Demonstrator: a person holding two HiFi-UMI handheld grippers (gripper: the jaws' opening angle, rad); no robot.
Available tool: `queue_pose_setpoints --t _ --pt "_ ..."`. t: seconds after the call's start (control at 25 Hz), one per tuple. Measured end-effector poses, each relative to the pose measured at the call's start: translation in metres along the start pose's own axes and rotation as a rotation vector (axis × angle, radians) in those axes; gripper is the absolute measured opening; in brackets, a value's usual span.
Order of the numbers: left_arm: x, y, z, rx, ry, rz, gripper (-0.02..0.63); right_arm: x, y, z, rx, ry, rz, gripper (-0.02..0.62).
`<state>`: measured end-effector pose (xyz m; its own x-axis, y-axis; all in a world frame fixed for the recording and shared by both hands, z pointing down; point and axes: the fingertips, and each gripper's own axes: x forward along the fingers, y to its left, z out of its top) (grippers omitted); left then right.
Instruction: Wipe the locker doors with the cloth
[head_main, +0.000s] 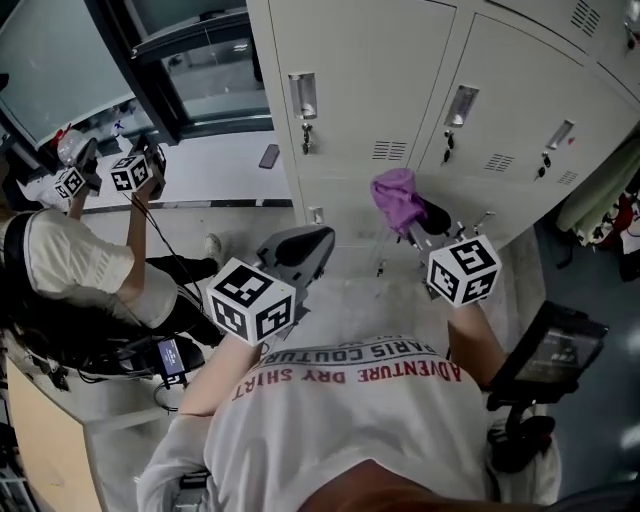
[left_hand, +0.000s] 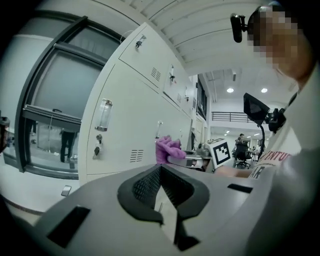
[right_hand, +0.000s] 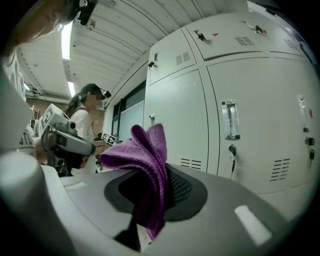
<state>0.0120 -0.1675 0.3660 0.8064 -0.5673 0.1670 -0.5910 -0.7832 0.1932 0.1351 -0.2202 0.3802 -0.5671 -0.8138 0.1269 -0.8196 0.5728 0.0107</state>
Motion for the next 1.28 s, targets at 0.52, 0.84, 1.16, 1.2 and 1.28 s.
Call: queue_pose_setpoints --t 0.52,0.84,1.16,1.2,1.28 --pt "-0.145 -0.15 -0.077 0.034 0.01 -0.101 0.003 -0.195 0.195 -0.049 0.128 0.025 -0.006 0.075" --pt "-0.244 -0.271 -0.085 0.057 0.009 -0.166 0.002 -0.315 0.304 -0.032 0.14 0.005 -0.037 0.075" --pt "-0.308 -0.387 -0.08 0.098 -0.034 -0.145 0.002 -0.429 0.352 -0.011 0.154 -0.038 -0.02 0.075" --pt "-0.312 -0.402 -0.084 0.091 -0.033 -0.143 0.002 -0.445 0.356 -0.013 0.153 -0.035 -0.019 0.075" --pt "-0.317 -0.436 -0.099 0.076 -0.029 -0.147 0.002 -0.479 0.363 -0.02 0.15 -0.027 -0.017 0.075"
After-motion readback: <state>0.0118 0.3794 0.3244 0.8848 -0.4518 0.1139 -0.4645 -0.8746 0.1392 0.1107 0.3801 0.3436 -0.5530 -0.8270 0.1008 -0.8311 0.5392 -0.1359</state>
